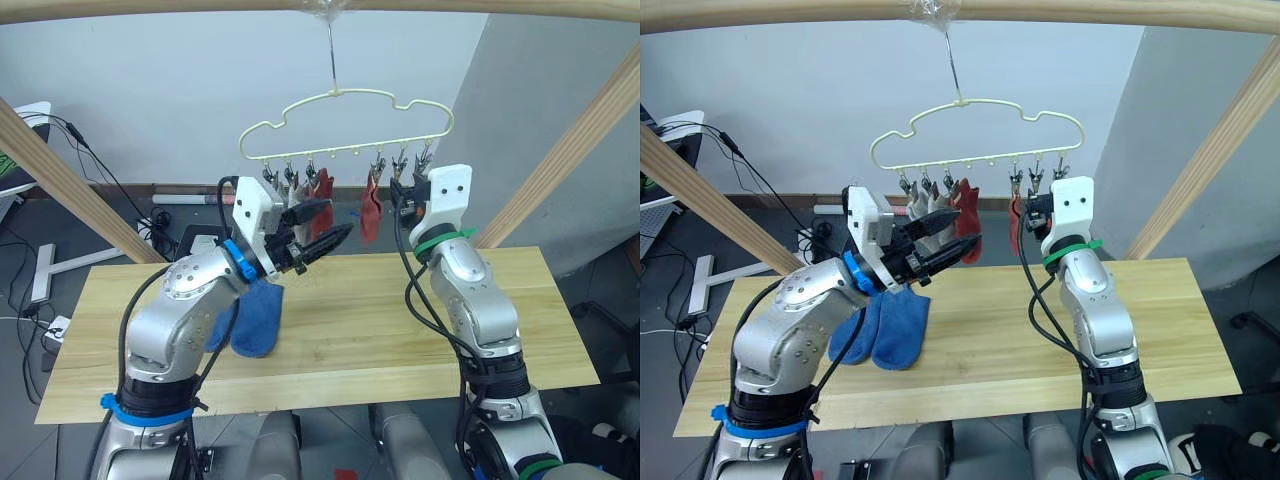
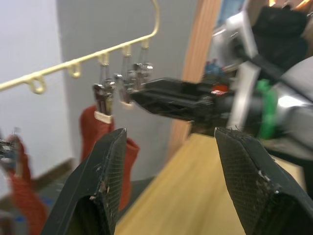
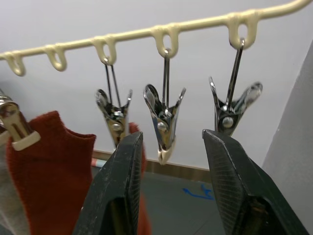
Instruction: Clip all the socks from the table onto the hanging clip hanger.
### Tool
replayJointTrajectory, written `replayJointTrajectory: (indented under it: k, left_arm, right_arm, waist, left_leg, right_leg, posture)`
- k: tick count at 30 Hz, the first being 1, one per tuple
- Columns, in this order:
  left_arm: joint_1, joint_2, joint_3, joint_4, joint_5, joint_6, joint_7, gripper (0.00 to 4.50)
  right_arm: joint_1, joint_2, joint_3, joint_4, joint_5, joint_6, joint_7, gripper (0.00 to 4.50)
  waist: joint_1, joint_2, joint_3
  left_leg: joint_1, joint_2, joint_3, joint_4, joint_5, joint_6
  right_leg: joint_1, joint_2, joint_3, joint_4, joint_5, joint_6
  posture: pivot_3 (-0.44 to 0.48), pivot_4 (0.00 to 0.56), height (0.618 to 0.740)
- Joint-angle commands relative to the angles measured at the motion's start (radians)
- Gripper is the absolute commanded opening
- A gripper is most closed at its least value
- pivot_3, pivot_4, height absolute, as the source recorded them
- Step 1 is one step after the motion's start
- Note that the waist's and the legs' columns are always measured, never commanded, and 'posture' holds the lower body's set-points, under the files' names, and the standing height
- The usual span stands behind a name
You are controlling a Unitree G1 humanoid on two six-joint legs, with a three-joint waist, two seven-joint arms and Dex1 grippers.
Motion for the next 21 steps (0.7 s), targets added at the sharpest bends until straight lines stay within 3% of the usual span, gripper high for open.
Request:
replayJointTrajectory:
  k: [1, 21]
  left_arm:
    - [-0.042, 0.012, 0.043, -0.053, -0.078, 0.065, 0.042, 2.97]
    - [-0.073, 0.020, 0.038, -0.064, -0.079, 0.062, 0.096, 2.97]
  right_arm:
    - [-0.037, 0.007, -0.015, 0.001, -0.016, -0.043, -0.006, 2.01]
    - [-0.162, 0.045, -0.002, 0.177, -0.057, -0.138, -0.001, 2.01]
  waist:
    - [0.001, 0.000, 0.000]
    - [0.016, 0.000, 0.000]
  left_leg:
    - [0.000, 0.000, 0.000, 0.000, 0.000, 0.000]
    - [0.000, 0.000, 0.000, 0.000, 0.000, 0.000]
  right_leg:
    - [0.000, 0.000, 0.000, 0.000, 0.000, 0.000]
    - [0.000, 0.000, 0.000, 0.000, 0.001, -0.001]
  posture:
    - [0.044, 0.271, 0.740]
    - [0.065, 0.268, 0.740]
